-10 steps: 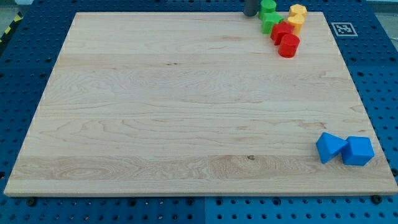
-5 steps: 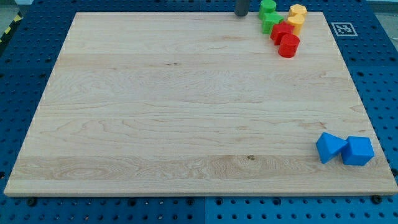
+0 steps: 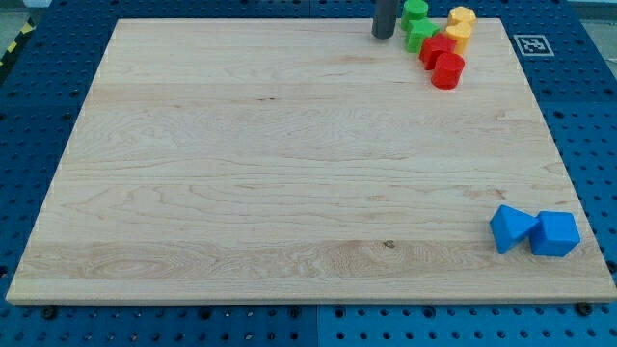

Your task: Slightly push the red circle to the right side of the board

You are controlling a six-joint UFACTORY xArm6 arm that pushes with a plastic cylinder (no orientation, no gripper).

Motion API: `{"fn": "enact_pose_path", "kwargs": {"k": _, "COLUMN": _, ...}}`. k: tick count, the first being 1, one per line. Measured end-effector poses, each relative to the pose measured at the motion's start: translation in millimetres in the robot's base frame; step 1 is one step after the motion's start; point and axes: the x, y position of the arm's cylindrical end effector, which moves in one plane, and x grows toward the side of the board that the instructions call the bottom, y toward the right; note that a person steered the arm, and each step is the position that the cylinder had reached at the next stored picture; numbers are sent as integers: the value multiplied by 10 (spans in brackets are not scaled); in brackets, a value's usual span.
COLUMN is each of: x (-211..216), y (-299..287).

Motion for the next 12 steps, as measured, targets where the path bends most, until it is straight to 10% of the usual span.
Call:
{"fn": "enact_pose_path", "kwargs": {"k": 7, "x": 73, "y": 189}}
{"fn": "enact_pose_path", "kwargs": {"k": 12, "x": 1166, "y": 663}}
